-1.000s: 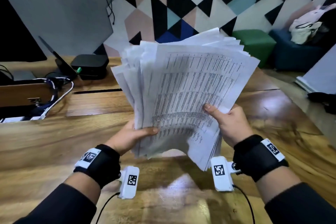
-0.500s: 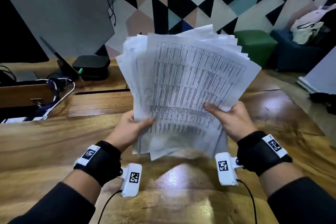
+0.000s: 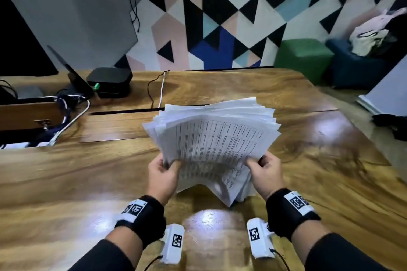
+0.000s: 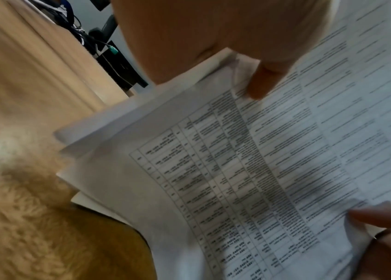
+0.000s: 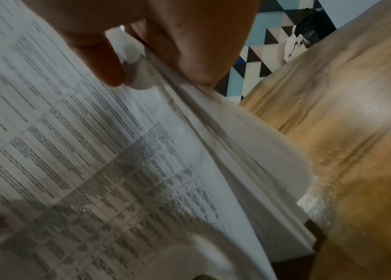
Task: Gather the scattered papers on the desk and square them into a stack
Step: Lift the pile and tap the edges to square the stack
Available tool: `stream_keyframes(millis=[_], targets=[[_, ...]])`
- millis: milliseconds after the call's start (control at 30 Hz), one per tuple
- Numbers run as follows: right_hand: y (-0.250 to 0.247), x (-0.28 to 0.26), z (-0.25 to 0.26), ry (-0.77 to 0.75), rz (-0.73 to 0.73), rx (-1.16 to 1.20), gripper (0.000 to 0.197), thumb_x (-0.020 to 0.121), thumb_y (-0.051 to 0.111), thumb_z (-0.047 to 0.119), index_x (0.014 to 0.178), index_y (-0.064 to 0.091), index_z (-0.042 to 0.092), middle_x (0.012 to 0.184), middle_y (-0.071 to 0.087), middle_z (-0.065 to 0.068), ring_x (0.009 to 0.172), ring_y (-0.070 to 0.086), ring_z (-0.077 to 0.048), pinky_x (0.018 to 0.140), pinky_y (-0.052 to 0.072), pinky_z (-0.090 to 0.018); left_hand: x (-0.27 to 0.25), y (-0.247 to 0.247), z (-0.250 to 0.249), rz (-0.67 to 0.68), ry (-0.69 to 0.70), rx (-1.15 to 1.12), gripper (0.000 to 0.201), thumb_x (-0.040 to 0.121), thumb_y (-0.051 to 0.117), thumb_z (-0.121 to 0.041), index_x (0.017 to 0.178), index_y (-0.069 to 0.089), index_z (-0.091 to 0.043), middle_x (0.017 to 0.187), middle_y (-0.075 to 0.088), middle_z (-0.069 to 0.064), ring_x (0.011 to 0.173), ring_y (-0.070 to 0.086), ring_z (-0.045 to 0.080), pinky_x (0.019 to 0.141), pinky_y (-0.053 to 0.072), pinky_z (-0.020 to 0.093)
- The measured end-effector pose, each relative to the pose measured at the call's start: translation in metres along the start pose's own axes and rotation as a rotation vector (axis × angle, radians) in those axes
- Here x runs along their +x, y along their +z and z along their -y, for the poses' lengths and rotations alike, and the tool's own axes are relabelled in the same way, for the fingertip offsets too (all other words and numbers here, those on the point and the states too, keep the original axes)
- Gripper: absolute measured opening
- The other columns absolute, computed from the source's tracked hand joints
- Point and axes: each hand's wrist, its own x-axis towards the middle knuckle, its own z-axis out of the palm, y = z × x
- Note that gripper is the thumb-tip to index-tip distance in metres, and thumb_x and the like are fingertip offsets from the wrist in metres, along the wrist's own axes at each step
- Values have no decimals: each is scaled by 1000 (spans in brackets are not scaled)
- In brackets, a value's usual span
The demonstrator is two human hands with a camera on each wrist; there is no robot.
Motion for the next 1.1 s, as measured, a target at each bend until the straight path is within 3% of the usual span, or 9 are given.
stream_keyframes(millis=[133,233,367,500,667,800,900,1033,1100], targets=[[7,-2,1,69,-32,94,34,82,52,-20,70,65,8,59,70,14,58,62,5,59,49,-10,2,5,-1,-30,17,-107,9,67,56,-13,67,55,-4,70,54,7,66,49,15,62,42,29],[15,-2,2,76,-89,75,28,84,54,-14,68,65,6,56,67,11,56,58,4,58,48,-12,2,14,-3,-92,51,-113,8,72,52,-6,67,57,-2,61,51,3,58,44,8,57,37,28],[17,2,20,-42,-127,74,8,83,56,-12,76,59,-16,67,59,-4,60,50,-6,56,42,-22,5,13,-13,-150,148,-147,19,84,55,-1,69,63,-9,57,66,-14,58,54,0,60,47,21],[12,4,30,-114,-65,115,33,82,52,-18,76,67,11,66,70,15,63,59,2,61,49,-13,-1,8,-17,-113,156,-201,4,72,57,-10,73,61,-11,61,69,-14,61,58,-2,62,49,15],[7,0,19,-78,-116,43,16,82,56,-9,71,63,0,61,60,5,55,50,3,53,43,-13,-6,15,-4,-175,22,-125,9,67,56,-12,73,61,-9,68,62,-2,62,58,5,58,49,20],[0,2,19,-46,-165,48,34,85,53,-14,69,64,15,53,65,20,51,52,9,52,44,-8,-11,32,-11,-161,41,-122,14,69,58,-13,72,55,1,65,52,3,59,49,9,54,45,19],[-7,2,25,-93,-207,65,38,84,53,-15,71,65,19,58,68,21,56,56,7,55,47,-9,-14,37,-21,-125,122,-142,17,70,59,-9,78,59,6,68,58,4,60,55,6,57,49,18],[-17,-2,28,-169,-172,105,26,79,55,-4,77,67,20,67,69,19,65,57,5,63,49,-12,-15,27,-19,-88,122,-168,30,64,66,-24,89,66,-8,80,72,0,74,68,10,67,57,24],[-17,-6,24,-137,-132,71,23,80,57,-2,75,65,19,65,69,20,62,56,7,60,48,-11,-17,21,-11,-75,123,-138,20,70,66,-19,89,64,-13,82,72,-3,76,67,8,68,56,23]])
